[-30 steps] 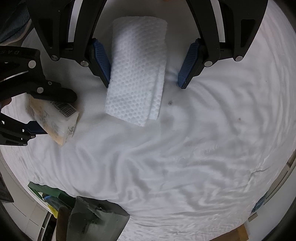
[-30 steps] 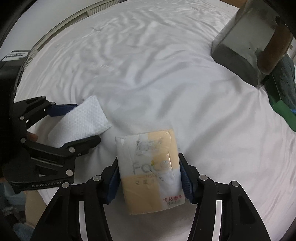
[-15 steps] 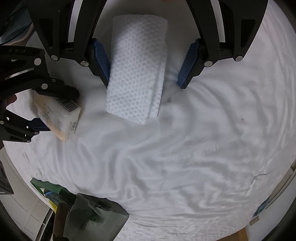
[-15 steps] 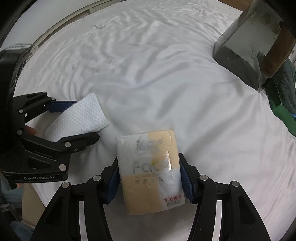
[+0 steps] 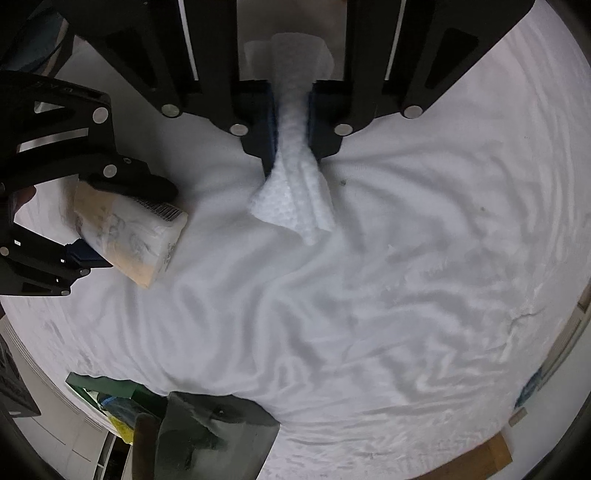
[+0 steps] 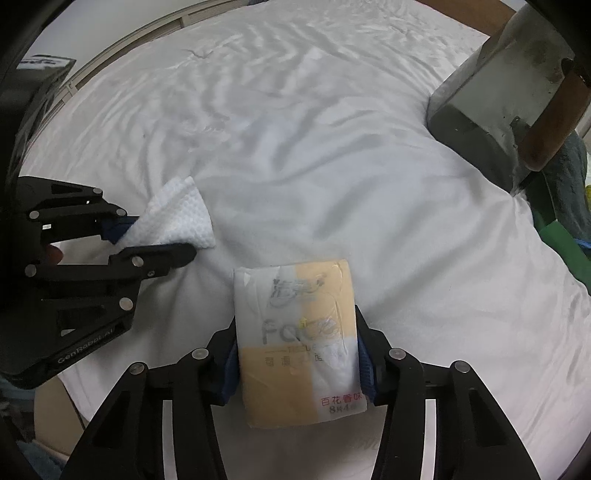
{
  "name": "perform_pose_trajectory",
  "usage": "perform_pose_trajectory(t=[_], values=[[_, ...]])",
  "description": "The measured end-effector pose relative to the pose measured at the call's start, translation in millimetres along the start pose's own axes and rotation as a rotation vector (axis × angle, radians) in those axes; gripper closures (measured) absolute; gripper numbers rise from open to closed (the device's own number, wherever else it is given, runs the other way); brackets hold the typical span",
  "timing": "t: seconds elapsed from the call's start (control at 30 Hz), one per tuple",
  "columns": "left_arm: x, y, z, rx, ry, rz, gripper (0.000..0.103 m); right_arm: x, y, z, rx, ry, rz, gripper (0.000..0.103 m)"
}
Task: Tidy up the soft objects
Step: 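Lift the white wipe with the left gripper while the right gripper lifts the tissue pack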
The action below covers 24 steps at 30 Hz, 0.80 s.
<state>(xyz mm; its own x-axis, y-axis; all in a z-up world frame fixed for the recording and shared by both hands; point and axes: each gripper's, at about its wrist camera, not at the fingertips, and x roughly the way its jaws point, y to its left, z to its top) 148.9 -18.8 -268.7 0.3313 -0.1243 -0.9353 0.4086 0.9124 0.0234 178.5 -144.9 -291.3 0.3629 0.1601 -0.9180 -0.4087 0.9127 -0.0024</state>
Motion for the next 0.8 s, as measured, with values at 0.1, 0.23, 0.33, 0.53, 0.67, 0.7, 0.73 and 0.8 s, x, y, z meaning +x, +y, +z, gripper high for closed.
perform_pose_trajectory(t=[0.1,0.23,0.33,0.53,0.67,0.7,0.73,0.8], values=[[-8,-3,1,-0.007,-0.02,0.016,0.093,-5,-1,-4,0.005,-0.016,0.001,0.055],[-14,-7,1,-0.007,-0.033,0.038,0.093,-13,-3,-6,0.014,-0.034,-0.004,0.055],[-22,-17,2,-0.007,-0.049,0.06,0.093,-18,-4,-8,0.013,-0.041,-0.007,0.055],[-44,-21,4,-0.006,-0.108,0.121,0.093,-32,-6,-13,0.02,-0.061,-0.011,0.055],[-59,-29,6,-0.007,-0.142,0.119,0.093,-46,-12,-19,0.023,-0.083,-0.015,0.055],[-61,-31,7,-0.004,-0.148,0.117,0.093,-49,-13,-20,0.022,-0.088,-0.016,0.055],[-64,-34,8,-0.002,-0.153,0.112,0.093,-53,-13,-21,0.02,-0.093,-0.02,0.055],[-68,-40,10,0.005,-0.163,0.109,0.093,-58,-15,-24,0.018,-0.099,-0.024,0.055]])
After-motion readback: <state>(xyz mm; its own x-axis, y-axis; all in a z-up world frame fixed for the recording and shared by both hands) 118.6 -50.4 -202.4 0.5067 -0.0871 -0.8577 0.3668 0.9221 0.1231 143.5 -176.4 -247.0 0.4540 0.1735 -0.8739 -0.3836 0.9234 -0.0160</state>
